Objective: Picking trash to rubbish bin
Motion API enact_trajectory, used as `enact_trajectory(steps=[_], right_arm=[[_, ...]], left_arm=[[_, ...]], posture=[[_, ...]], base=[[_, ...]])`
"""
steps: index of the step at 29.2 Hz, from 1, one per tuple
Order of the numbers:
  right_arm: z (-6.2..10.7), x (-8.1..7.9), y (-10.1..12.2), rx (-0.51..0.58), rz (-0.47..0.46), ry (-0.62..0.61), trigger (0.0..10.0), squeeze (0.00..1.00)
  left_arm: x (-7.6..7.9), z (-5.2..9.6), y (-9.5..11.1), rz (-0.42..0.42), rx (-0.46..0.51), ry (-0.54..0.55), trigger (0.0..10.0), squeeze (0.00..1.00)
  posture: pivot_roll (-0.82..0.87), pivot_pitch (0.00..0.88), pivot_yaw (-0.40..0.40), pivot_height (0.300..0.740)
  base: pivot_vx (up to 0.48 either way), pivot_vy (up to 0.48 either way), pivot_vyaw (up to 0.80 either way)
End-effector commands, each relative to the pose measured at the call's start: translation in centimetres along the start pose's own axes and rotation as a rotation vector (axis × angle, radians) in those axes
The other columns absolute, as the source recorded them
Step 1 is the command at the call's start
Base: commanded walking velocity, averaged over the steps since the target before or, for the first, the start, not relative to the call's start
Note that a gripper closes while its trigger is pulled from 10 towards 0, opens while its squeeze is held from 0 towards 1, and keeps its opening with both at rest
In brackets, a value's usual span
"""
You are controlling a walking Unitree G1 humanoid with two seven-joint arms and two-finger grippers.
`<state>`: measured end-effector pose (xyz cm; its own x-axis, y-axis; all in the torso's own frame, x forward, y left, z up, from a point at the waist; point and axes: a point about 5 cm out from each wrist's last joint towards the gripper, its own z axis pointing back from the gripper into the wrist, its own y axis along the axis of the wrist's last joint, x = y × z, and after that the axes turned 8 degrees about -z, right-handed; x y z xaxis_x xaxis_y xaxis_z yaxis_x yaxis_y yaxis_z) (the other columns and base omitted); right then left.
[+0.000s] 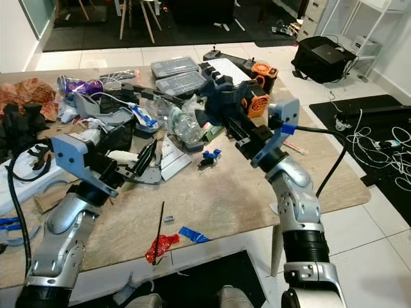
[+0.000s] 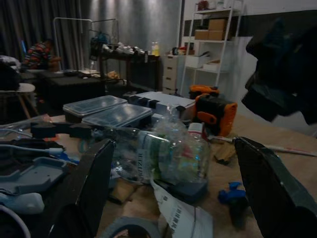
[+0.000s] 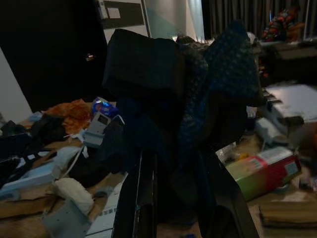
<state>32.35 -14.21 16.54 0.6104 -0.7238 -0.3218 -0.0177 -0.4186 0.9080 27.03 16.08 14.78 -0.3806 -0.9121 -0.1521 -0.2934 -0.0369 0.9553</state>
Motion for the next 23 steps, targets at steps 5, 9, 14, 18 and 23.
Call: enact_trajectory(steps=[5,9,14,18,23], right_arm=[[-0.3,-0.2,-0.1,-0.001,-0.026,-0.008,10.0,0.0],[-0.4,-0.3,-0.3,0.003,-0.032,-0.007,10.0,0.0],[-0.7,-0.5,-0.4,0.0,-0.031,0.013,10.0,0.0],[-0.7,-0.5,-0.4,-0.002,-0.03,0.016,10.0,0.0],[-0.7,-0.5,-0.4,-0.005,-0.029,0.018,10.0,0.0]], left_arm=[[-0.1,0.2,-1.1,-0.016,-0.057,0.039,10.0,0.0],[-0.2,0.0,-1.4,-0.022,-0.064,0.045,10.0,0.0],[0.1,-0.5,-1.7,-0.016,-0.069,0.023,10.0,0.0],[0.1,-0.6,-1.8,-0.015,-0.067,0.021,10.0,0.0],[0.1,-0.6,-1.9,-0.012,-0.066,0.019,10.0,0.0]], posture=[[0.03,0.0,-0.037,0.74],[0.03,0.0,-0.029,0.74],[0.03,0.0,-0.026,0.74],[0.03,0.0,-0.027,0.74],[0.03,0.0,-0.03,0.74]], base=[[0.0,0.0,0.0],[-0.18,0.0,0.0],[-0.332,0.0,0.0],[-0.331,0.0,0.0],[-0.326,0.0,0.0]])
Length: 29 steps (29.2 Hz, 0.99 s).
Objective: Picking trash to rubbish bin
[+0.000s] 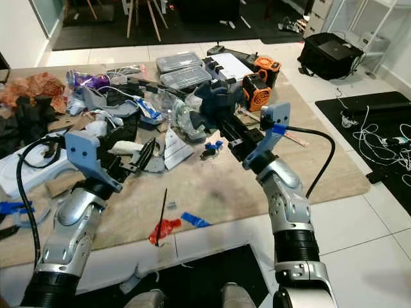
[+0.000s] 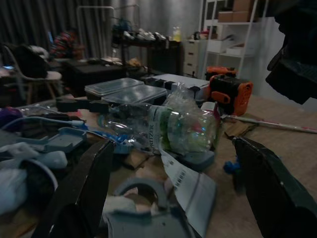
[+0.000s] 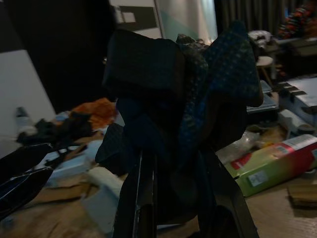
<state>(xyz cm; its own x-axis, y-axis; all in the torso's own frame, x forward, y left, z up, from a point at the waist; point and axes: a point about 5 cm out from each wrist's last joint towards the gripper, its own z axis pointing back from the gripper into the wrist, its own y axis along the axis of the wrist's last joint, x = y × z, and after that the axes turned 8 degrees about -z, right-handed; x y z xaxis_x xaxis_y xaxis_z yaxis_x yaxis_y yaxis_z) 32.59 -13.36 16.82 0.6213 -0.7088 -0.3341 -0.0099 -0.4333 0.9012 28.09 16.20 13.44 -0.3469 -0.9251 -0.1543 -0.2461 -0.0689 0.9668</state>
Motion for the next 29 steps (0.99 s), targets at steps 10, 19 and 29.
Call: enact_trajectory(steps=[10,19,29], right_arm=[[-0.02,0.05,-0.31,-0.016,-0.012,0.007,10.0,0.0],[-0.03,0.08,-0.37,-0.02,-0.016,0.005,10.0,0.0],[-0.05,0.13,-0.43,-0.027,-0.017,0.003,10.0,0.0]], left_arm=[[0.5,-0.19,-0.48,-0.005,-0.005,-0.028,10.0,0.0],[0.5,-0.19,-0.57,-0.004,-0.003,-0.032,10.0,0.0],[0.53,-0.2,-0.69,-0.002,0.001,-0.036,10.0,0.0]], posture=[[0.03,0.0,-0.032,0.74],[0.03,0.0,-0.03,0.74],[0.03,0.0,-0.03,0.74]], base=[[-0.325,0.0,0.0],[-0.324,0.0,0.0],[-0.327,0.0,0.0]])
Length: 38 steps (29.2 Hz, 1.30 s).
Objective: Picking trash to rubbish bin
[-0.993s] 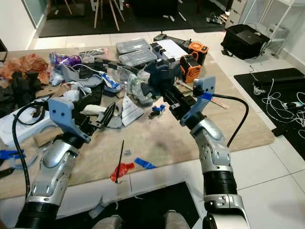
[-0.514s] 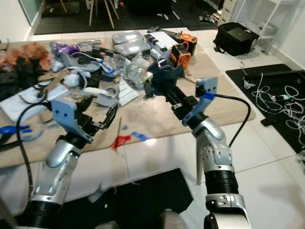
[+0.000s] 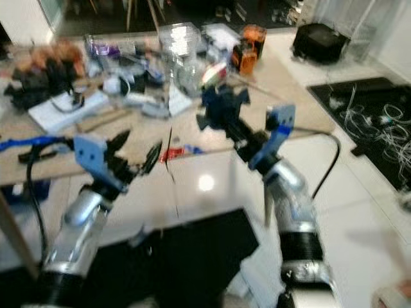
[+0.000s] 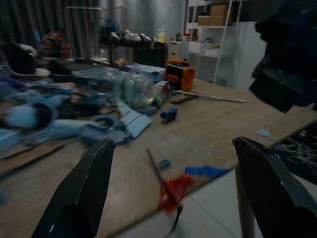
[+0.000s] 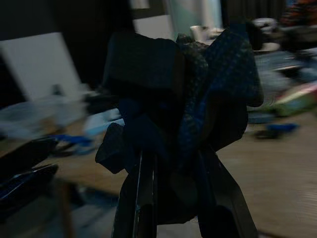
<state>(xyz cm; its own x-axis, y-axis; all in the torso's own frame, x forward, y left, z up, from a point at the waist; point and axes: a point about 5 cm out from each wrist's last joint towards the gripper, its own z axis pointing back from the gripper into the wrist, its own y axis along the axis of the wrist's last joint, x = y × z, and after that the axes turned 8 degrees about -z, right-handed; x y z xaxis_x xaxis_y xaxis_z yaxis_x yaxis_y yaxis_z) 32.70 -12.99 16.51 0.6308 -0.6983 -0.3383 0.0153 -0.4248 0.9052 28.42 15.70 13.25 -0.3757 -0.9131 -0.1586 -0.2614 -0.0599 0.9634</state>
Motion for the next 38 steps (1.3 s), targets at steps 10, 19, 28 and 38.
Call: enact_trajectory(steps=[10,19,28,38], right_arm=[[0.14,0.23,-0.01,-0.005,-0.008,-0.01,10.0,0.0],[0.1,0.21,-0.02,-0.007,-0.008,-0.011,10.0,0.0],[0.1,0.24,-0.04,-0.01,-0.008,-0.013,10.0,0.0],[0.0,0.38,-0.33,-0.048,-0.009,-0.029,10.0,0.0]], left_arm=[[0.19,0.21,-0.5,-0.004,-0.015,-0.011,10.0,0.0],[0.18,0.2,-0.52,-0.005,-0.013,-0.012,10.0,0.0],[0.2,0.17,-0.56,-0.006,-0.011,-0.015,10.0,0.0],[0.17,0.17,-0.58,0.002,-0.003,-0.013,10.0,0.0]], posture=[[0.03,0.0,-0.03,0.74],[0.03,0.0,-0.03,0.74],[0.03,0.0,-0.033,0.74],[0.03,0.0,-0.033,0.74]], base=[[-0.326,0.0,0.0],[-0.328,0.0,0.0],[-0.326,0.0,0.0],[-0.253,0.0,-0.21]])
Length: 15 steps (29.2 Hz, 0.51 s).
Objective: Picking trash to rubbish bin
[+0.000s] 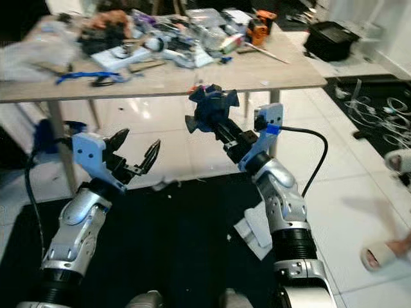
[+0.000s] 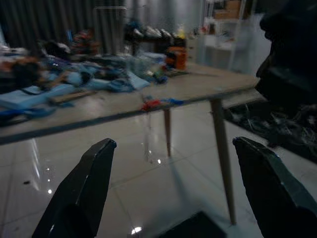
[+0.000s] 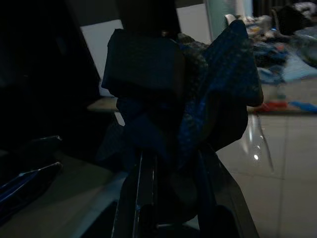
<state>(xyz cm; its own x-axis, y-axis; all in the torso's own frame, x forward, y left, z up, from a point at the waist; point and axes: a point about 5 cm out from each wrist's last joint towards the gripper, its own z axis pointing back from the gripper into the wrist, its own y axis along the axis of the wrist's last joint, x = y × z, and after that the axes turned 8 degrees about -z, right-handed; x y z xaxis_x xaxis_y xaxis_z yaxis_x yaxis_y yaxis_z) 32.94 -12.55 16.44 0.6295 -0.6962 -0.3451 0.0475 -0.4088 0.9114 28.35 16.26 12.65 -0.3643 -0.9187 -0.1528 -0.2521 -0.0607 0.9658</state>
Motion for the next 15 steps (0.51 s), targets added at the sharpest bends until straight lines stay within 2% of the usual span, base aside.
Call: enact_trajectory(steps=[1,15], right_arm=[[0.39,0.54,-0.18,-0.025,-0.004,-0.029,10.0,0.0],[0.4,0.68,-0.29,-0.039,-0.013,-0.039,10.0,0.0]], left_arm=[[0.55,-0.24,0.03,-0.001,0.008,-0.026,10.0,0.0],[0.65,-0.1,0.19,-0.03,0.03,-0.041,10.0,0.0]], posture=[[0.03,0.0,-0.033,0.74],[0.03,0.0,-0.034,0.74]], base=[[0.0,0.0,-0.8],[0.0,0.0,-0.8]])
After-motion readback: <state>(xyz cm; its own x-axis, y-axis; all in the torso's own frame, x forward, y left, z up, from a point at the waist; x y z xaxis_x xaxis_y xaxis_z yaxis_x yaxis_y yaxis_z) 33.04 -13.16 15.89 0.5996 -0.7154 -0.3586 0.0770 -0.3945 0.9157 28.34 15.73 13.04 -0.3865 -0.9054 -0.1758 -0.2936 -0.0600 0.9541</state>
